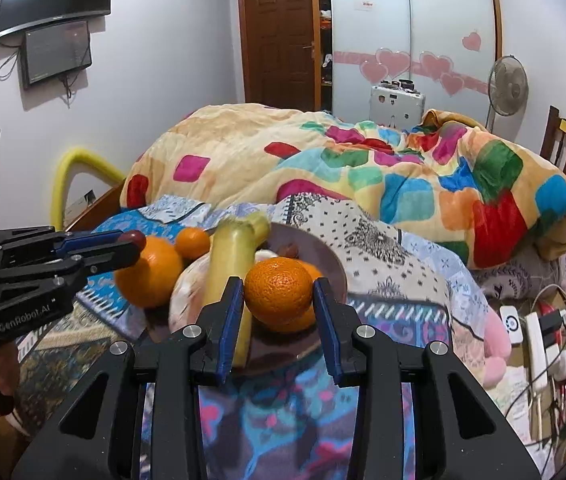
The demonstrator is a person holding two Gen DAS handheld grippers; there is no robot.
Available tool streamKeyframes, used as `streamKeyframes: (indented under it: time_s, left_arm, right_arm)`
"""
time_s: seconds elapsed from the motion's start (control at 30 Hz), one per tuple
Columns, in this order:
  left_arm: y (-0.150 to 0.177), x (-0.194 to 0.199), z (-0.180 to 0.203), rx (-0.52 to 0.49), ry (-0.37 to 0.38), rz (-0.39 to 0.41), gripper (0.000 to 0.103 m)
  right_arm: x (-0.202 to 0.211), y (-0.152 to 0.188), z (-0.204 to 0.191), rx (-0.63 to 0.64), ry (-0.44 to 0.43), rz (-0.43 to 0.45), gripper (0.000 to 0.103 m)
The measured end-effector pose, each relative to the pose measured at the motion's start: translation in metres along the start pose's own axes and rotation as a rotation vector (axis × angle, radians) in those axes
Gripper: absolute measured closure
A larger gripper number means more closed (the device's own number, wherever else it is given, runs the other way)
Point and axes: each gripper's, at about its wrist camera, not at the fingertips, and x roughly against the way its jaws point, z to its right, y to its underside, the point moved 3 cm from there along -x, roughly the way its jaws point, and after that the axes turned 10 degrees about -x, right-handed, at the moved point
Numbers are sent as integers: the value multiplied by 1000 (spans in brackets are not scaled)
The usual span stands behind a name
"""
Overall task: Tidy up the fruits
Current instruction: 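Carry the date to the plate with the left tool while the right tool carries the mandarin there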
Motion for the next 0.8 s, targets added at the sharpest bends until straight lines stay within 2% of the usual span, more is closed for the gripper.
streamKeyframes:
  time_s: [0.17,0.33,0.6,0.73,0.8]
  left_arm:
    - [-12,-20,4,-23,1,-15,85]
    - [-17,-32,7,-54,-13,-17,85]
    - [-16,-42,4,-56,-18,-13,85]
    - [-16,-45,3,-52,-15,-15,81]
    - [-15,-45,4,-52,-13,-11,76]
  right_arm:
    - [-22,-16,3,4,18,6,70]
    - [-46,-28,7,-1,32,-27,70]
    - [-69,-25,2,25,38,-78,70]
    - [-70,-23,2,22,39,-83,70]
    - [-71,-24,4,13,33,-89,69]
